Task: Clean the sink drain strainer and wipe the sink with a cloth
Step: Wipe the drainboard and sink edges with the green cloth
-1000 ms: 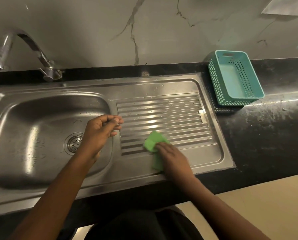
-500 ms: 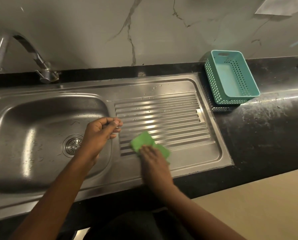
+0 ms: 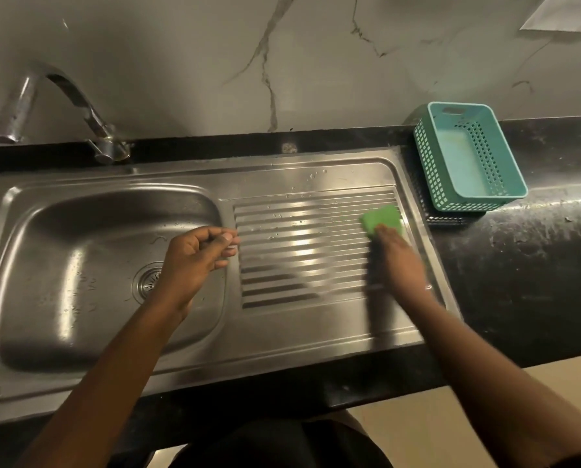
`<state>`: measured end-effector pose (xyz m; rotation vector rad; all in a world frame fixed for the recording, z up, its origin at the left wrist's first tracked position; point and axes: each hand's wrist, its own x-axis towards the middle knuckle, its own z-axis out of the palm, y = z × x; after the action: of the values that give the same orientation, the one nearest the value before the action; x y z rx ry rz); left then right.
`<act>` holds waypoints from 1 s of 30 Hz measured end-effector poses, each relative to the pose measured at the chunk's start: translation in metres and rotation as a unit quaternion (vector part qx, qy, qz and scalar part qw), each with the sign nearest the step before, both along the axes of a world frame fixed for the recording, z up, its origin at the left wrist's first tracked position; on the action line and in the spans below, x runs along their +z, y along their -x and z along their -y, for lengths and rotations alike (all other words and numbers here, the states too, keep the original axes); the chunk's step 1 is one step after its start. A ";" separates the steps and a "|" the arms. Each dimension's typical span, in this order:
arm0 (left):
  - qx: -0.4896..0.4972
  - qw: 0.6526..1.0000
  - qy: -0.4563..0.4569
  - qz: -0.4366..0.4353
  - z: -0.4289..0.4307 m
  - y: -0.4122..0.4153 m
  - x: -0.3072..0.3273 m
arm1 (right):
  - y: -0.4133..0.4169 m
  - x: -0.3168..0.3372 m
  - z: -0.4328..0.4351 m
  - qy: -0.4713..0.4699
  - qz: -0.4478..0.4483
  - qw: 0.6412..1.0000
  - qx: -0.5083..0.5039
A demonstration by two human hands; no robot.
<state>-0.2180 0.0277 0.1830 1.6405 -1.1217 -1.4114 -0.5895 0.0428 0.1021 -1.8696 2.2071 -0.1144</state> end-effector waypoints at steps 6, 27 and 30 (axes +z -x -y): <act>0.003 1.000 -0.010 -0.006 -0.001 -0.002 -0.006 | -0.023 0.001 0.021 0.007 -0.006 0.996 -0.088; 0.027 1.000 0.008 -0.008 0.003 0.004 0.002 | -0.039 -0.005 0.026 0.021 -0.020 0.996 0.081; 0.022 1.000 0.002 -0.009 0.002 0.003 0.002 | 0.027 0.003 0.033 0.005 -0.024 0.999 -0.023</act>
<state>-0.2212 0.0254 0.1849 1.6369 -1.0718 -1.3929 -0.6169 0.0097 0.1056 -1.8460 2.2868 -0.0893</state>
